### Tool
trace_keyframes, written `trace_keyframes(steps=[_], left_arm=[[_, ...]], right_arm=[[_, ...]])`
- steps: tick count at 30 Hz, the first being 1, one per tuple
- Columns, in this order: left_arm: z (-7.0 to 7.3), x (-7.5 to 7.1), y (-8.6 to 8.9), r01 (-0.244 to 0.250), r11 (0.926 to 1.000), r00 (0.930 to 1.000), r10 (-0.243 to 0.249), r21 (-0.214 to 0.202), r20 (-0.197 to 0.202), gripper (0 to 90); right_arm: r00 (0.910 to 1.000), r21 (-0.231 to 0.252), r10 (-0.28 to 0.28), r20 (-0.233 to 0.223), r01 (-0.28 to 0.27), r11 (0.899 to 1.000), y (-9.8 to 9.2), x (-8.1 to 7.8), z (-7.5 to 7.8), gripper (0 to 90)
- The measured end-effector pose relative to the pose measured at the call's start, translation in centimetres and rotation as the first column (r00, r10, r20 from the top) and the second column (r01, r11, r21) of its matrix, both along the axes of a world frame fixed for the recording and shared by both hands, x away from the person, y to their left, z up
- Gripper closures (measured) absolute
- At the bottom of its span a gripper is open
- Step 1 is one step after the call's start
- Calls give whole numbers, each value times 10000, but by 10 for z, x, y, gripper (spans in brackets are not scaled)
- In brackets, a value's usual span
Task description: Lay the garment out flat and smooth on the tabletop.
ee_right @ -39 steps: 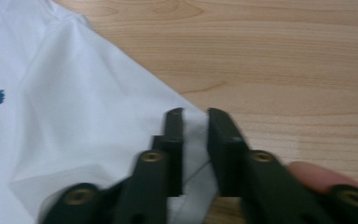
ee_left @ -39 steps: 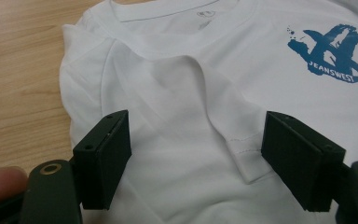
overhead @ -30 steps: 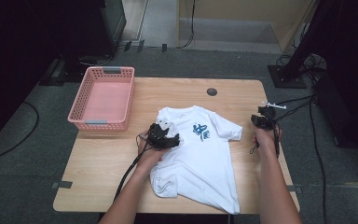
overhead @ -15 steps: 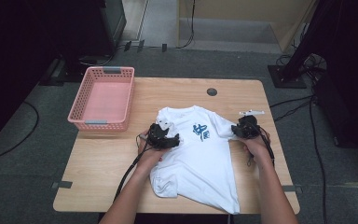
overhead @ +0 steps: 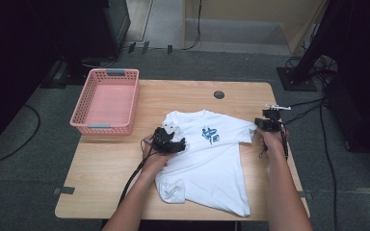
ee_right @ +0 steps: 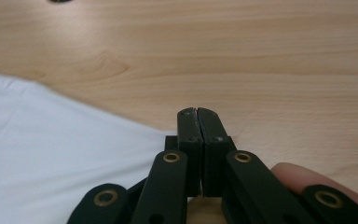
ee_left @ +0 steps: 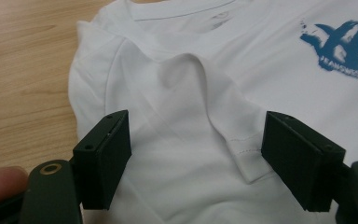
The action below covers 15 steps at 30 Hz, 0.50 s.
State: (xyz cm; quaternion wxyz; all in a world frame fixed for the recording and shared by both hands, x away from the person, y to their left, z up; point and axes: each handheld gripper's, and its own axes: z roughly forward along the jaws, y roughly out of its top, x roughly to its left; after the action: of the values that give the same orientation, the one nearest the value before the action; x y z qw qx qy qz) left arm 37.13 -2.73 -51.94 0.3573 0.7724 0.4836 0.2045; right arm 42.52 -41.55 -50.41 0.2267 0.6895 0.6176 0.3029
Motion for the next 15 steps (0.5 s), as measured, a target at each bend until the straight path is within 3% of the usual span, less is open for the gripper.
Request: trace_keyframes(steps=[1,3,5,6,7,8,10,11,12,14,15], left_arm=[[0,0,0,3,10000,10000,-3,2,3,246],[0,0,0,5,10000,10000,-5,-2,2,246],[0,0,0,3,10000,10000,-3,-3,2,246],[0,0,0,7,10000,10000,-7,10,1,246],[0,0,0,1,10000,10000,-1,19,3,246],[0,0,0,21,10000,10000,-21,49,-8,245],[0,0,0,15,10000,10000,-15,38,-4,245],[0,0,0,21,10000,10000,-21,57,-6,245],[0,0,0,17,10000,10000,-17,61,-6,245],[0,0,0,16,10000,10000,-16,63,-7,245],[0,0,0,19,10000,10000,-19,63,-5,245]], right_arm=[[9991,-147,-391,163,394,9991,-3,0,2,852],[9944,269,-917,521,904,9955,-12,-2,7,819],[9941,553,-908,590,876,9946,-14,-3,10,797],[9958,902,-673,619,616,9940,-14,-5,13,773],[9977,1423,467,484,-532,9884,-5,-9,17,724],[9926,1284,1137,424,-1183,9846,4,-11,19,715],[9705,1137,2387,339,-2410,9638,24,-18,21,702],[9705,1137,2387,339,-2410,9638,24,-18,21,702],[9488,980,3150,218,-3156,9438,44,-23,18,651],[9411,841,3378,163,-3379,9374,64,-25,14,573],[9411,841,3378,163,-3379,9374,64,-25,14,573]])
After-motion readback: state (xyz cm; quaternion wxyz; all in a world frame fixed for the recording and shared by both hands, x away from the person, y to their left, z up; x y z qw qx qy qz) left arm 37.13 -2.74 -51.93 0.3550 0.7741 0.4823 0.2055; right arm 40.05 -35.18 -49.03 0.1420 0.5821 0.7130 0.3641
